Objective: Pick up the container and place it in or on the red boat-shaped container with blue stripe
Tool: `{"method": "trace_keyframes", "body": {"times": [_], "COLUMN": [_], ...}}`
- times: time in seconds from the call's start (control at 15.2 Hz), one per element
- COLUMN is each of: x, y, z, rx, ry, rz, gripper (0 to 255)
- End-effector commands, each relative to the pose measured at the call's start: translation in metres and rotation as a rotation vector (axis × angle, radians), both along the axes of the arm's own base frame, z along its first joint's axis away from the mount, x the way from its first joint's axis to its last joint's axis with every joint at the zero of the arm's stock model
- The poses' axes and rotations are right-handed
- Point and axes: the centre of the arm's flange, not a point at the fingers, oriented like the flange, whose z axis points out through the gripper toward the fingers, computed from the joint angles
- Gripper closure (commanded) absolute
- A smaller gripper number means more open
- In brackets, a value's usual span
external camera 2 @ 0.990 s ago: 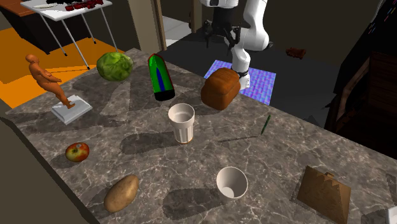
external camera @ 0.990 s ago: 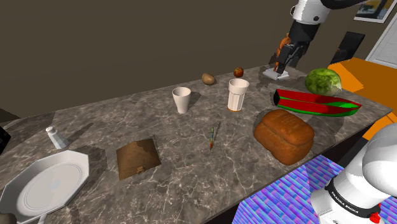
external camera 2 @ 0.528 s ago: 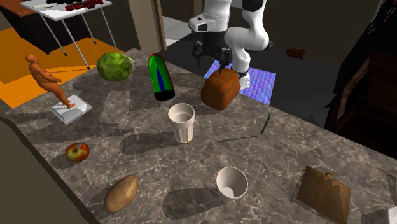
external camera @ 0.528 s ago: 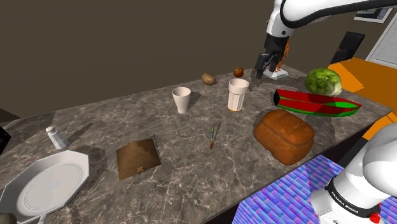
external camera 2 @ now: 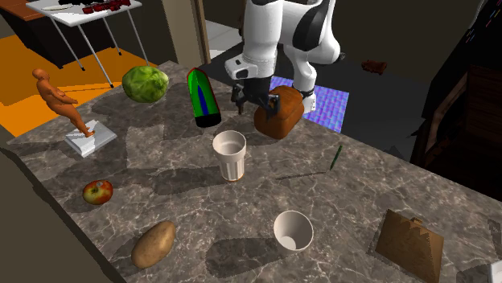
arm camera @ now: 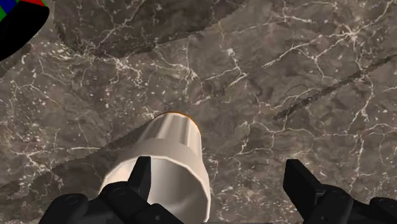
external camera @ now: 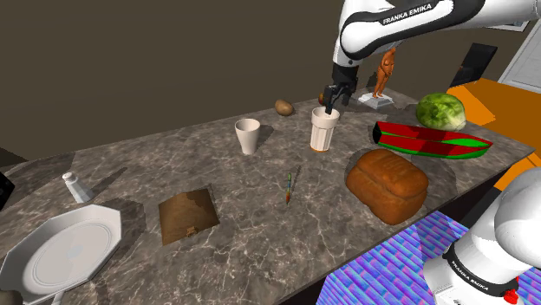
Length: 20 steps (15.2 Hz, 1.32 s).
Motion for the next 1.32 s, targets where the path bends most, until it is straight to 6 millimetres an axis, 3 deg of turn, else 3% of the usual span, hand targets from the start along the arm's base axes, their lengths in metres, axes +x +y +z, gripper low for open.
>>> {"method": "trace_keyframes", "body": {"times": [0.0, 0.33, 0.86, 1.25], "x": [0.022, 0.077, 0.08, 0.08], "y": [-0.001, -0.003, -0.006, -0.006], "z": [-0.016, -0.054, -0.095, -0.095], "rx": [-0.002, -0.008, -0.008, -0.008], "ry": [0.004, 0.015, 0.016, 0.016], "rz": [0.004, 0.013, 0.013, 0.013], "gripper": [0, 0, 0, 0]}}
